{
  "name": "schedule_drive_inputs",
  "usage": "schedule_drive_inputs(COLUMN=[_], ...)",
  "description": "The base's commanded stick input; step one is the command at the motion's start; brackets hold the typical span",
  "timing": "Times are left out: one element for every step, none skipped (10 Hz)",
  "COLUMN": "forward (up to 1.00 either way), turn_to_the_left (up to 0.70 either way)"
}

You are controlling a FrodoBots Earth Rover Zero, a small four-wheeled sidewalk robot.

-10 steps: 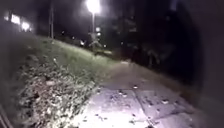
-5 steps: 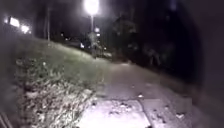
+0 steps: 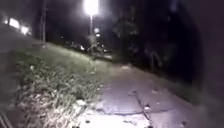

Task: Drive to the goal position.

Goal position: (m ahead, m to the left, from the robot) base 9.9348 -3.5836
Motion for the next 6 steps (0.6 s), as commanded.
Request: schedule_drive_inputs(forward=[0.70,0.70,0.70,0.70,0.70,0.70], turn_to_the_left=[0.00,-0.03,-0.35,-0.32,0.00,0.00])
